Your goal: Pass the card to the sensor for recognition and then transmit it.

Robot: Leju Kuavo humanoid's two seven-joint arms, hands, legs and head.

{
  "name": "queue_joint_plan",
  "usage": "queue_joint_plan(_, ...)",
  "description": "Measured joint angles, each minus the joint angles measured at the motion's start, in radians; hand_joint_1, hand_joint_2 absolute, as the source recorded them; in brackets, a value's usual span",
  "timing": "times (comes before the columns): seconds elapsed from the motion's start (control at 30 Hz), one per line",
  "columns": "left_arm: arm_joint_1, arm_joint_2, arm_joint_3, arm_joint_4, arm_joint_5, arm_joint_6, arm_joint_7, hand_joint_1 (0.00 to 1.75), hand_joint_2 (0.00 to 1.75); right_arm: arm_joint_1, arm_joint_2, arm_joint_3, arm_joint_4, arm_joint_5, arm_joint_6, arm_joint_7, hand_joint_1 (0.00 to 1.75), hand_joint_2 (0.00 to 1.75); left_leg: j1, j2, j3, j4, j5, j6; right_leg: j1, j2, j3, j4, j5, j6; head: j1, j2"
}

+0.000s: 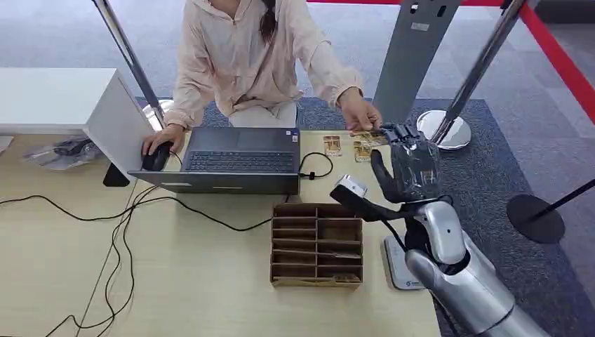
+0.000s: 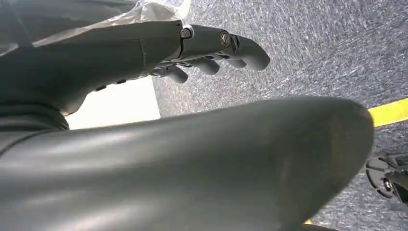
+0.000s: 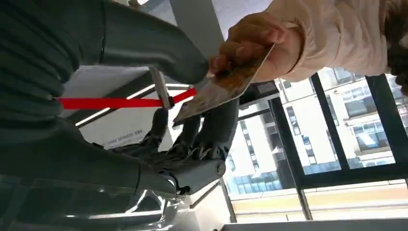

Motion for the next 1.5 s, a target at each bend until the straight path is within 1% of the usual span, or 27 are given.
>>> queue_joint_plan(0.2,0.0,0.0,-0.003,0.0,0.0,0.0,0.0,0.0,0.0,-0.001,0.006,-0.004,0.007,0.013,-0.011,0.003,1.75,1.75,0.0,0.0,0.0,0.0,0.0,0.0,0.0,0.0,0.0,0.0,0.0,0.0,0.0,0.0)
queue_joint_plan(0.83,0.0,0.003,-0.009,0.0,0.003,0.0,-0.002,0.0,0.0,0.005,0.018,-0.018,0.011,0.011,-0.008,0.007,1.75,1.75,0.0,0.0,0.0,0.0,0.0,0.0,0.0,0.0,0.0,0.0,0.0,0.0,0.0,0.0)
queue_joint_plan(1.0,0.0,0.003,-0.009,0.0,0.006,0.0,-0.002,0.0,0.0,0.005,0.018,-0.02,-0.008,0.011,-0.005,0.005,1.75,1.75,0.0,0.0,0.0,0.0,0.0,0.0,0.0,0.0,0.0,0.0,0.0,0.0,0.0,0.0)
queue_joint_plan(1.17,0.001,0.005,-0.009,0.0,0.016,0.004,-0.002,0.0,0.0,0.004,0.017,-0.033,-0.08,-0.013,0.024,0.017,1.75,1.75,0.0,0.0,0.0,0.0,0.0,0.0,0.0,0.0,0.0,0.0,0.0,0.0,0.0,0.0)
queue_joint_plan(1.27,0.001,0.005,-0.009,0.001,0.025,0.005,-0.001,0.0,0.0,0.003,0.013,-0.04,-0.138,-0.05,0.065,0.02,1.75,1.75,0.0,0.0,0.0,0.0,0.0,0.0,0.0,0.0,0.0,0.0,0.0,0.0,0.0,0.0)
queue_joint_plan(1.37,0.001,0.005,-0.009,0.001,0.032,0.006,0.002,0.0,0.0,0.002,0.008,-0.041,-0.209,-0.081,0.123,0.019,1.75,1.75,0.0,0.0,0.0,0.0,0.0,0.0,0.0,0.0,0.0,0.0,0.0,0.0,0.0,0.0)
queue_joint_plan(1.5,0.001,0.006,-0.009,0.003,0.041,0.007,0.005,0.0,0.0,0.006,0.003,-0.035,-0.279,-0.086,0.154,0.019,1.75,1.75,0.0,0.0,0.0,0.0,0.0,0.0,0.0,0.0,0.0,0.0,0.0,0.0,0.0,0.0)
